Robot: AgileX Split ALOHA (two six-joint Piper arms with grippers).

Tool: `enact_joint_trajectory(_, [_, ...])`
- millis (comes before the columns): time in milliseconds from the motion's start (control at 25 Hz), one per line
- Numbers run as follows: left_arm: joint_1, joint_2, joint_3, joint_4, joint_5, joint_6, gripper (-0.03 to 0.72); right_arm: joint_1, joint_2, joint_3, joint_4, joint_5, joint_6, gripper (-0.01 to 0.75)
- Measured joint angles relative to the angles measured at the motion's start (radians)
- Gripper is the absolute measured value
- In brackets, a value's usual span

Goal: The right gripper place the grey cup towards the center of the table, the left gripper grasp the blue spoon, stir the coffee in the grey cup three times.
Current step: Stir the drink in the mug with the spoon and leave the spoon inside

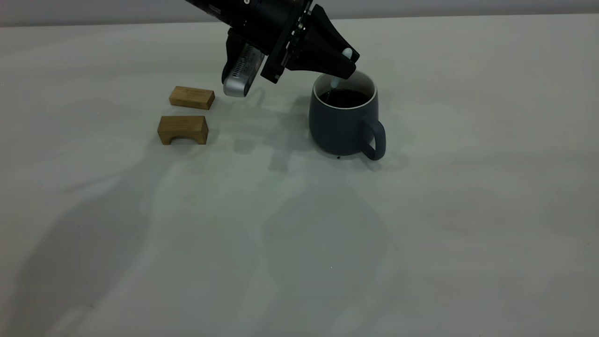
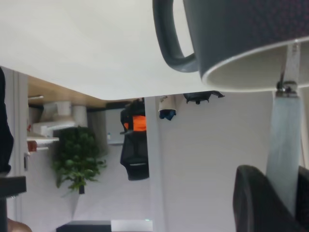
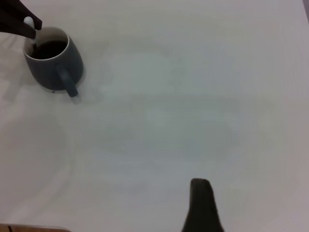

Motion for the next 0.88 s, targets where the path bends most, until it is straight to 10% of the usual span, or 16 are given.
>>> enact_joint_trajectory(320, [0.000,0.000,0.000,0.001,0.000,0.104,0.191,0.000,0.000,0.000,0.000,0.000,0.000,0.592])
enact_joint_trajectory(880, [0.003,-0.010,-0.062,0.069,0.123,0.117,0.524,0.000,0.000,0.000,0.000,0.000,0.000,0.592])
